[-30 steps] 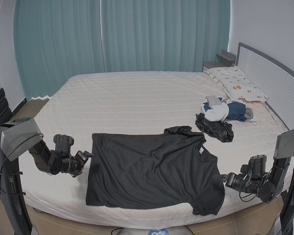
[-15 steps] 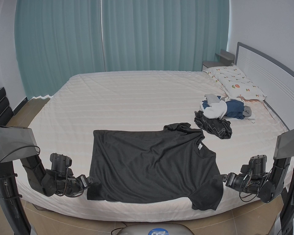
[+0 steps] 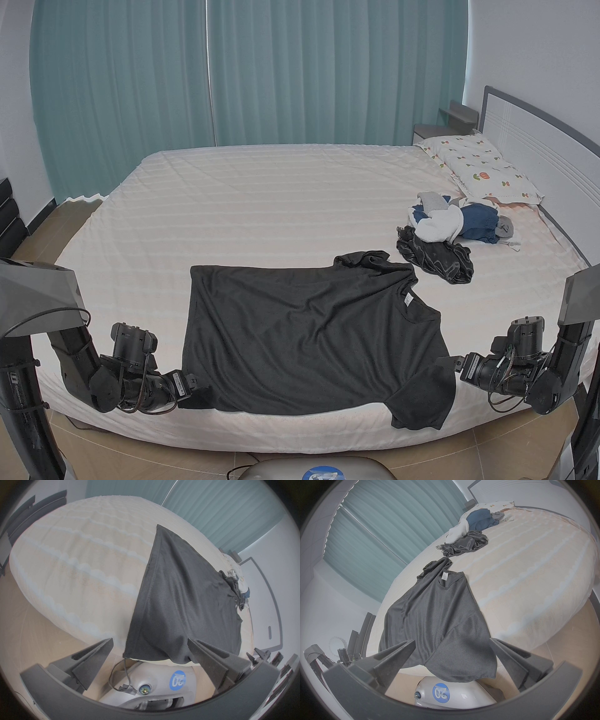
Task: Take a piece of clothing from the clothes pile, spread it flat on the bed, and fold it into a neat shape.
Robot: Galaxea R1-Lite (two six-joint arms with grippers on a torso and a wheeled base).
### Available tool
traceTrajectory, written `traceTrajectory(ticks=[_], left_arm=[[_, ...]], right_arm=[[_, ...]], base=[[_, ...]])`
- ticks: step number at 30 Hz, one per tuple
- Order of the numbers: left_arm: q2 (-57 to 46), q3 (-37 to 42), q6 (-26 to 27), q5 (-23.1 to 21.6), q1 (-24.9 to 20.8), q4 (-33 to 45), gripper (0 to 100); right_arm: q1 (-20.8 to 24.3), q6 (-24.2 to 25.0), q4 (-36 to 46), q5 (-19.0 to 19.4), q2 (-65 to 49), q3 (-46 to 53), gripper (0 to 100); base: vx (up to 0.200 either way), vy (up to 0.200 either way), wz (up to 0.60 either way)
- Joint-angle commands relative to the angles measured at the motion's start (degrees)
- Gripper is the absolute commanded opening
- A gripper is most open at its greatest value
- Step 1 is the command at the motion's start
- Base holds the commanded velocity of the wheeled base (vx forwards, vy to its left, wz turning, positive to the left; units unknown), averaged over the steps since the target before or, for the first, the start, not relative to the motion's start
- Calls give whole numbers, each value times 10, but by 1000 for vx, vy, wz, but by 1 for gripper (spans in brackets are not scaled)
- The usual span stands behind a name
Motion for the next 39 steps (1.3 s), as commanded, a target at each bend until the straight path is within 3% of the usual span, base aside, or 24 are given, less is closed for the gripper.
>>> traceTrajectory(ticks=[1, 6, 7, 23, 31, 39], left_arm=[[16, 2, 12, 17, -7, -2, 100], [25, 1, 17, 42, -16, -4, 100], [25, 0, 16, 42, -17, -4, 0], [16, 4, 26, 46, -6, 6, 0], [-28, 1, 74, 51, 28, 89, 0], [-26, -1, 101, 84, 41, 103, 0]], right_arm=[[1, 0, 0, 0, 0, 0, 100], [1, 0, 0, 0, 0, 1, 100], [1, 0, -1, 0, 0, 1, 100], [0, 0, -1, 0, -2, 1, 100], [-5, -1, 1, -1, 1, 2, 100], [-14, -5, 8, -1, 13, 2, 100]], base=[[0, 0, 0], [0, 0, 0], [0, 0, 0], [0, 0, 0], [0, 0, 0], [0, 0, 0]])
